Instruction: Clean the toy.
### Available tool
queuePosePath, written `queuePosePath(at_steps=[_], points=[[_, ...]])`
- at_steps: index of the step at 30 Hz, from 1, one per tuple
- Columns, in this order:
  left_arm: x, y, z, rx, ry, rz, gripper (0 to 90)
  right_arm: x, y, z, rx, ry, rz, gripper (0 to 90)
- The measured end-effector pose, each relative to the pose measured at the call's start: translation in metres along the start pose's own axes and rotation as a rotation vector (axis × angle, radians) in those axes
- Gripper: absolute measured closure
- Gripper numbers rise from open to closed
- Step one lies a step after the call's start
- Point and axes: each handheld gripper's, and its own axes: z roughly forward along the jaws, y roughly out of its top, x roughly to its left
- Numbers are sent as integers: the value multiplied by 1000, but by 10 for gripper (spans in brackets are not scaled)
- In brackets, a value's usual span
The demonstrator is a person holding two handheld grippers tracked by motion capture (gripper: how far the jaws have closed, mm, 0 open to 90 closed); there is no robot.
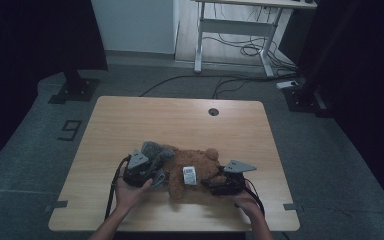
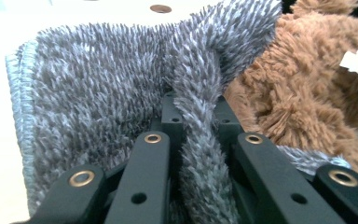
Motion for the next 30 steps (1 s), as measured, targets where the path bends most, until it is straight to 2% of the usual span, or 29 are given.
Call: queuePosePath(at_steps=[2,5,8,12,15,18,20,22,26,30], points=[[-1,3,-3,5,-16,-9,797,-1,-1,-2,-6,-3,-19,320],[-7,17,-7,4,-40,-8,794,-1,-1,-6,-20,-7,-48,412],[-27,39,-1,-4,-95,31,794,-1,0,-7,-34,-15,-71,460],[-69,63,24,1,-143,121,794,4,1,-4,-24,-39,-135,487],[-96,72,49,28,-143,178,793,5,1,-3,-20,-39,-138,504],[-110,71,73,62,-113,211,788,3,0,-5,-17,-43,-137,519],[-110,68,79,58,-115,208,788,0,-2,-4,-1,-66,-131,528],[-108,66,77,48,-122,199,787,-3,-4,-4,-7,-62,-126,532],[-96,60,66,24,-101,185,788,-2,-3,-3,-9,-55,-138,538],[-83,53,55,12,-79,164,789,-3,-4,-3,-9,-48,-130,538]])
